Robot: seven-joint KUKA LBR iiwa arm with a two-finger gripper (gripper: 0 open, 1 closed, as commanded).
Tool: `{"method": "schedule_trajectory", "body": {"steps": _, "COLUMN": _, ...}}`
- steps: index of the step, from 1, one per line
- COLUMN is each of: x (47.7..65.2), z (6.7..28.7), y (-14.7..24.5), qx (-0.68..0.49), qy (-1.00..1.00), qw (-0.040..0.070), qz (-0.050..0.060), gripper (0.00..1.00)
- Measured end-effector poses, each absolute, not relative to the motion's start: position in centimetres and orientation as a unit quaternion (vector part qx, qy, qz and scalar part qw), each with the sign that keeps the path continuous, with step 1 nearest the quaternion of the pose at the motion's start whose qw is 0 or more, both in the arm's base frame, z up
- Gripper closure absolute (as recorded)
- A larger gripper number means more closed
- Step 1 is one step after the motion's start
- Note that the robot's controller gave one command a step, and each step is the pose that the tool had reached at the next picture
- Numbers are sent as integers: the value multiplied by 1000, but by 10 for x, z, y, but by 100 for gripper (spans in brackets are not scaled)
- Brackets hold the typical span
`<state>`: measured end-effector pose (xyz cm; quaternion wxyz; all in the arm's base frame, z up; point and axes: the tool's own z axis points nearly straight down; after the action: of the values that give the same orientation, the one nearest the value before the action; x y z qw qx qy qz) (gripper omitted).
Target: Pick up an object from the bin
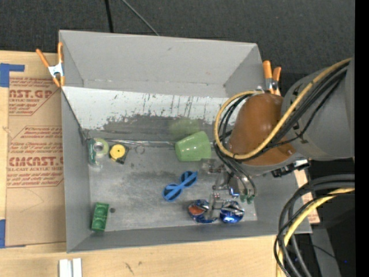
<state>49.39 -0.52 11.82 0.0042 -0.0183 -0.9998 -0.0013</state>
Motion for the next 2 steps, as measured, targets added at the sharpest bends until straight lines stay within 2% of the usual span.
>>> {"method": "schedule_trajectory", "body": {"steps": 1, "x": 497, "z": 68, "y": 37, "qx": -32, "qy": -999, "qw": 2, "qz": 0, "gripper": 0}}
{"method": "schedule_trajectory", "body": {"steps": 2, "x": 501, "z": 74, "y": 35, "qx": -34, "qy": -999, "qw": -3, "qz": 0, "gripper": 100}}
